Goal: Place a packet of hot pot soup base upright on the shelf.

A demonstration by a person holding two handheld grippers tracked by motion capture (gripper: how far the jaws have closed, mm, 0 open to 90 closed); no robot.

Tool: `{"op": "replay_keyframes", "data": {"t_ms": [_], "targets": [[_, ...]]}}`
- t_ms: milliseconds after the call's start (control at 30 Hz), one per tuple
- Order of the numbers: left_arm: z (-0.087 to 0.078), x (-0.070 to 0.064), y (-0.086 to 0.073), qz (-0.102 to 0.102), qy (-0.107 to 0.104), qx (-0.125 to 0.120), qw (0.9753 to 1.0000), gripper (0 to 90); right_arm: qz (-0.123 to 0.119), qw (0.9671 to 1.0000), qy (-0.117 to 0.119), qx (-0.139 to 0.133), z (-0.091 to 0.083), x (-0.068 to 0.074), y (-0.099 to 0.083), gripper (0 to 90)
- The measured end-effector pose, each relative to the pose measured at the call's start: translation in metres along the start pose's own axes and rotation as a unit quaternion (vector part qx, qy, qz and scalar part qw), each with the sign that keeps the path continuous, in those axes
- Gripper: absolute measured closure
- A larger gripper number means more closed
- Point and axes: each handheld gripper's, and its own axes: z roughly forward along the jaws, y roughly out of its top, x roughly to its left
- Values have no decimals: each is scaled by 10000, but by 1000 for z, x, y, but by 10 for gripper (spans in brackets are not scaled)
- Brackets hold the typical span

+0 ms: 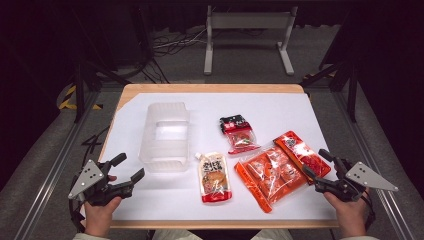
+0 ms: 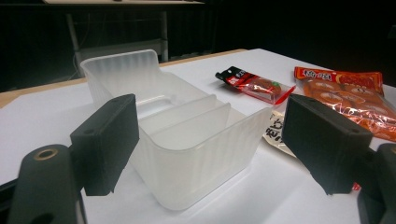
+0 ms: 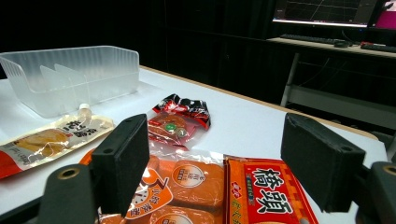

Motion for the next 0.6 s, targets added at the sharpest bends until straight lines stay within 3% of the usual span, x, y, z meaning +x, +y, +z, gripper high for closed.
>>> {"op": "replay_keyframes", "data": {"t_ms": [333,600], "targets": [[2,-1,-1,47,46,19,10000,198,-14,10000,-69,64,-1,-3,3,251],[4,-2,-1,14,56,37,10000,197,112,9996,-155,216,-3,-17,9,259]]}}
